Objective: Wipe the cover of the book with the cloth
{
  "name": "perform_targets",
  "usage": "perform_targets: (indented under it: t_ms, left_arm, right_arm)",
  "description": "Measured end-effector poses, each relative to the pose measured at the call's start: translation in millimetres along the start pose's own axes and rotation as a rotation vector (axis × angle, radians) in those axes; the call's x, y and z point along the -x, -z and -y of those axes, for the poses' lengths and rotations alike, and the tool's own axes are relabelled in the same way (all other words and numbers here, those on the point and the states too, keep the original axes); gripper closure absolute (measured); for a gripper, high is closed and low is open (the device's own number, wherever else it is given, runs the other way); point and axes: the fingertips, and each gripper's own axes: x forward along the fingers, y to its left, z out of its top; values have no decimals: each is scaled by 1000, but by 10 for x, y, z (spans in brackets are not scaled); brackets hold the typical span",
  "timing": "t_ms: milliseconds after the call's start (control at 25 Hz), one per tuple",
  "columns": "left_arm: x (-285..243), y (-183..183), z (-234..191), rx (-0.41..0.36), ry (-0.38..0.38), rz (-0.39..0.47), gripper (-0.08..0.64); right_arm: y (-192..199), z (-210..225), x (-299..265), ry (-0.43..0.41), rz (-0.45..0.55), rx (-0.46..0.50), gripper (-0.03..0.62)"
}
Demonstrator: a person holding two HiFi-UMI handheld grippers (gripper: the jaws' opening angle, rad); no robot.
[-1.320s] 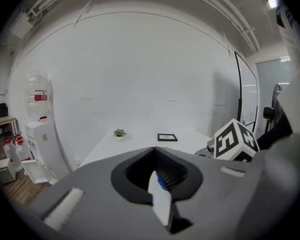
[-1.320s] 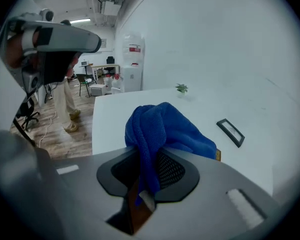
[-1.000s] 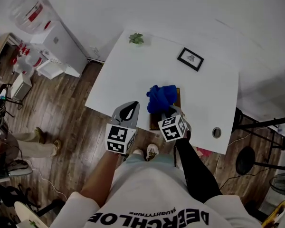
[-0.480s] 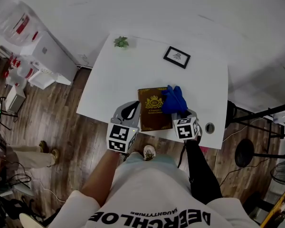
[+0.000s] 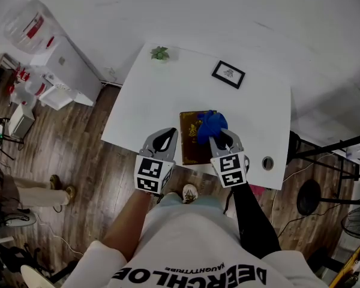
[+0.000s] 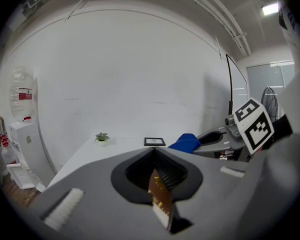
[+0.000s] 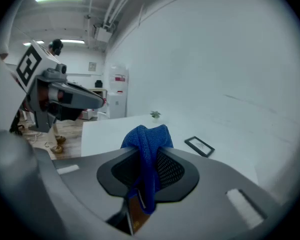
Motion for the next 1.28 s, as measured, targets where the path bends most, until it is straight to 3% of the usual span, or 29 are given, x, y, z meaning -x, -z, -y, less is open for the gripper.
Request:
perform_targets:
  t_ms: [80, 200, 360, 600, 1120, 1280]
  left_arm:
    - [69, 17, -71, 4, -14, 0, 503]
    - [161, 45, -152, 8, -30, -3, 503]
    - [270, 75, -232, 10, -41, -5, 503]
    - [304, 78, -248, 11, -24, -2, 503]
    - [151, 49, 46, -4, 89, 8, 503]
    - [140, 42, 39, -8, 102, 9, 503]
  right_arm:
    - [-79, -292, -50, -95, 24, 25, 523]
    - [130, -757, -176, -237, -62, 47, 523]
    - [464, -1131, -253, -300, -193, 83, 523]
    - [554, -912, -238, -184, -248, 75, 523]
    - [1129, 80, 321, 175, -382, -91, 524]
    - [1174, 184, 420, 228, -389, -126, 523]
